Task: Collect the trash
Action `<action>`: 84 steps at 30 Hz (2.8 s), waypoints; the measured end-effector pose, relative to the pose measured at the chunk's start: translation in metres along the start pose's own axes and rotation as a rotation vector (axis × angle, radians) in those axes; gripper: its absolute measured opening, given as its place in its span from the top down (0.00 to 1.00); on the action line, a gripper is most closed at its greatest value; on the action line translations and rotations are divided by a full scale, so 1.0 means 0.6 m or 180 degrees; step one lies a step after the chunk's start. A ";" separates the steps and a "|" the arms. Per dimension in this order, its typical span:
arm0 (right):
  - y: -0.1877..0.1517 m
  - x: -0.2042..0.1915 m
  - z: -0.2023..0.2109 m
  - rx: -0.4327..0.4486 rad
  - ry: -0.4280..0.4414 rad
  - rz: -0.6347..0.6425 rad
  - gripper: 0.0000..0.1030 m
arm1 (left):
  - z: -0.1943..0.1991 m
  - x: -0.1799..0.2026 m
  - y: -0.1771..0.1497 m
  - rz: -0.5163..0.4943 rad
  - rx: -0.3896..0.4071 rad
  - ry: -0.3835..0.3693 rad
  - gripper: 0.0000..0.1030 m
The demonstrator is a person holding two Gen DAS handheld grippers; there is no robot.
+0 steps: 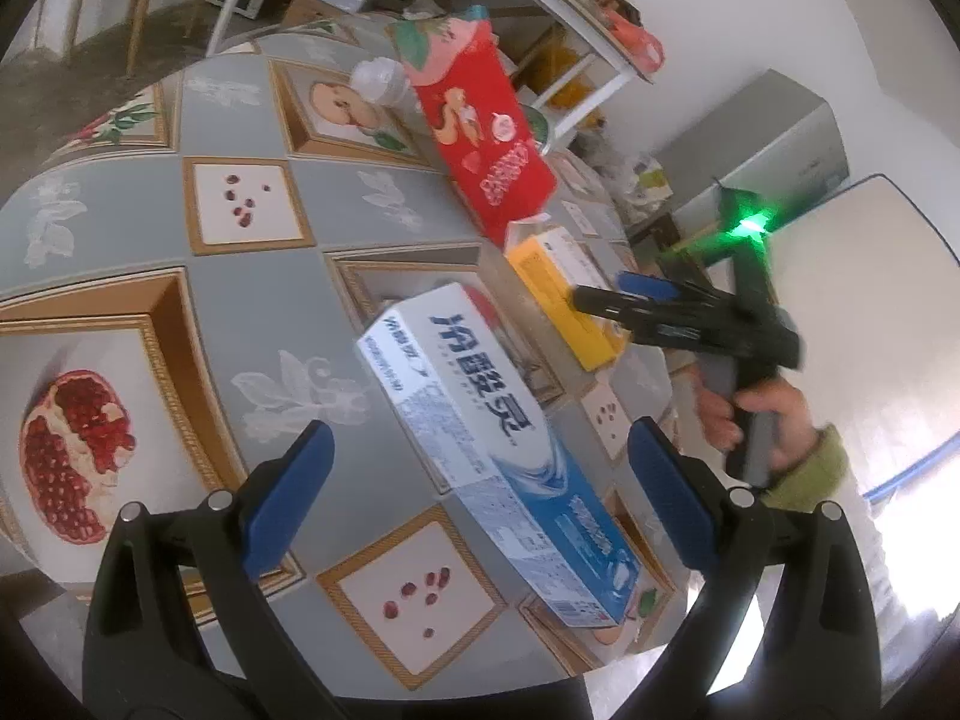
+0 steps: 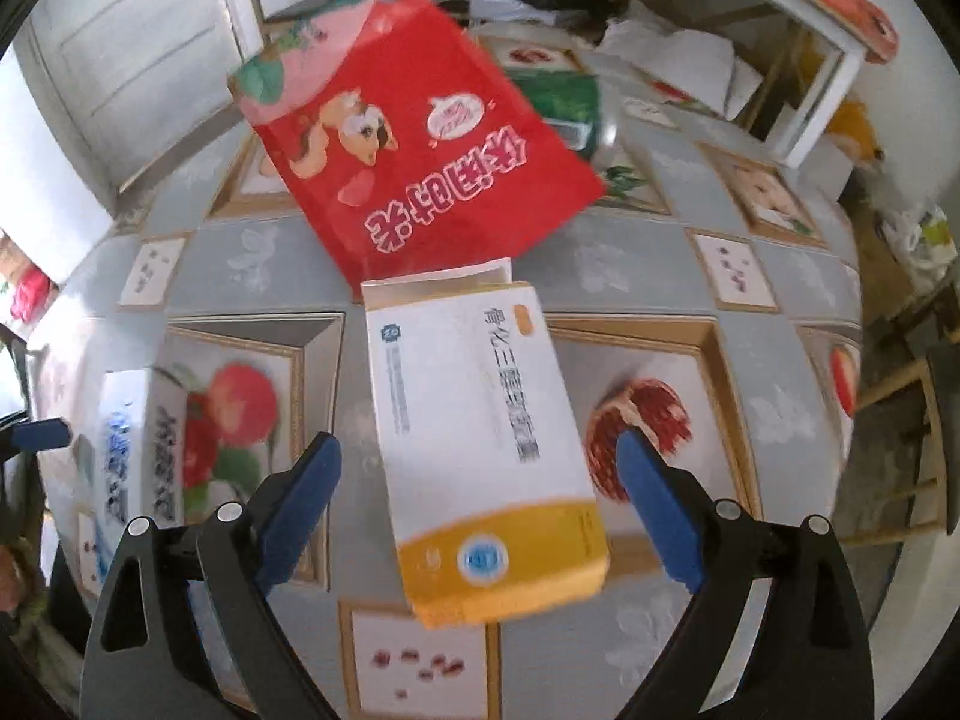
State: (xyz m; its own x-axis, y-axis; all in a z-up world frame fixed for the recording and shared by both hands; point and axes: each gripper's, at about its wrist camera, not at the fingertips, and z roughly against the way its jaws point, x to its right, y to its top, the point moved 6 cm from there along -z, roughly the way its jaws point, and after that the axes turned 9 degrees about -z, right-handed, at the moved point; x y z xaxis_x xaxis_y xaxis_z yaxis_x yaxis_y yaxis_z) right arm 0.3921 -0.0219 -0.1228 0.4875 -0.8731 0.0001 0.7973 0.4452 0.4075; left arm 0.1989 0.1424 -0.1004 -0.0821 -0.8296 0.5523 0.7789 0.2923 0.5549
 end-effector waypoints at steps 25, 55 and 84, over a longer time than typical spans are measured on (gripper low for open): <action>-0.238 -0.121 0.122 -0.0055 0.0532 -0.0749 0.28 | -0.058 0.018 -0.005 -0.0059 -0.0376 0.0263 0.18; -0.249 -0.049 0.133 0.0152 -0.0040 -0.0876 0.20 | -0.079 0.002 0.013 -0.0434 -0.0602 0.1011 0.44; -0.219 -0.051 0.069 -0.0121 -0.0172 -0.0836 0.31 | 0.059 0.095 0.044 -0.0564 0.0376 0.0417 0.54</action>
State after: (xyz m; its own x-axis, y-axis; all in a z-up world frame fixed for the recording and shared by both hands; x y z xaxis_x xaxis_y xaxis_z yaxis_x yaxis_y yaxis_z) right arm 0.2576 -0.0617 -0.1384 0.2432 -0.9686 -0.0519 0.9072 0.2082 0.3655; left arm 0.1930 0.1194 -0.0322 -0.1236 -0.9252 0.3589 0.6809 0.1840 0.7089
